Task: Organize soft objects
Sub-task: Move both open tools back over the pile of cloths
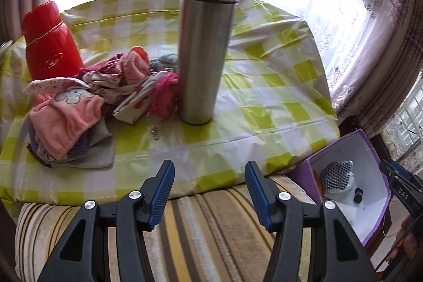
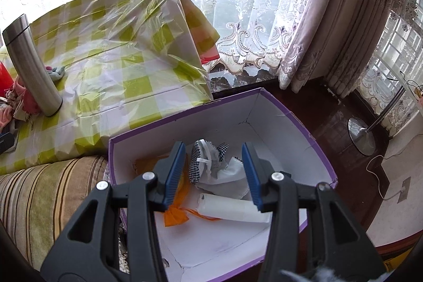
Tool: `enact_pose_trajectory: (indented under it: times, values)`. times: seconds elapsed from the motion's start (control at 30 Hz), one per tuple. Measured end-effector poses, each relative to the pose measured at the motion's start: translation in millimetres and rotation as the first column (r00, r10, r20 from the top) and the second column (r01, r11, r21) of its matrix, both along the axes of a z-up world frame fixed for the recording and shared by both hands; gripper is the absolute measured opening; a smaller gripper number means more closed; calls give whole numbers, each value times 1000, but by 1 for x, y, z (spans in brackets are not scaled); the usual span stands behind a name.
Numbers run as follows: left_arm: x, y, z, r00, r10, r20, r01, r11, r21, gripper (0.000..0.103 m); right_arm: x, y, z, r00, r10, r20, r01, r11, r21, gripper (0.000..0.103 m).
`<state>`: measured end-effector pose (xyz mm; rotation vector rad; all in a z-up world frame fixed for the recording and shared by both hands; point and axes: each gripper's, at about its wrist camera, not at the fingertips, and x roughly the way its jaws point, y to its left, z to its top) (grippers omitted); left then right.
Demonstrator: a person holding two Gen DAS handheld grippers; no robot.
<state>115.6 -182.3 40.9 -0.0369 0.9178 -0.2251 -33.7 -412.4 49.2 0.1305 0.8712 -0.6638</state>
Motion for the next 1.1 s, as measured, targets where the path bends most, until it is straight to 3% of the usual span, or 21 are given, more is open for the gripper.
enact_pose_trajectory:
  times: [0.6,1.1]
  values:
    - [3,86,-4,977,203,67,-210,969,130,57,52,70,19,980,198,14,-198,980,12,49]
    - [15,171,-22,932,363,10,-359,917,172,57,120,157,49,896,435,86,-440,897,44,52]
